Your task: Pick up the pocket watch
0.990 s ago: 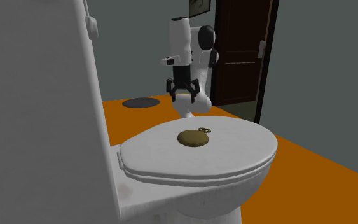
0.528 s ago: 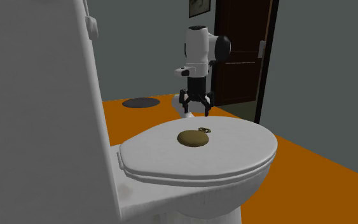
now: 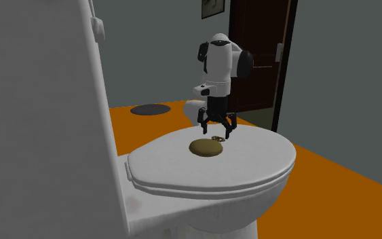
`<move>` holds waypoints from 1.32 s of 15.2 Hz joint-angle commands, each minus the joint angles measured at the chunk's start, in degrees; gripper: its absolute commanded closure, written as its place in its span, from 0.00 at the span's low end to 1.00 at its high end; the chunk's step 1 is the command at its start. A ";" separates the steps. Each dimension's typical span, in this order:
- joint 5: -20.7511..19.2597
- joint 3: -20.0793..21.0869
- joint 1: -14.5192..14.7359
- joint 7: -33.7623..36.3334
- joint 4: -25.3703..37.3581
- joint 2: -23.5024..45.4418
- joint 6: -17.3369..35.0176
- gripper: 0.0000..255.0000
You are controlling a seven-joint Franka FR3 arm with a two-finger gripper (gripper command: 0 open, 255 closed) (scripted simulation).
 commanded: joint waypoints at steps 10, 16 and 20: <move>0.44 0.60 0.21 0.06 -2.72 0.26 3.03 1.00; 0.24 0.33 0.14 0.11 -1.31 0.06 1.42 1.00; -0.13 -0.20 -0.01 0.18 1.50 -0.28 -1.73 1.00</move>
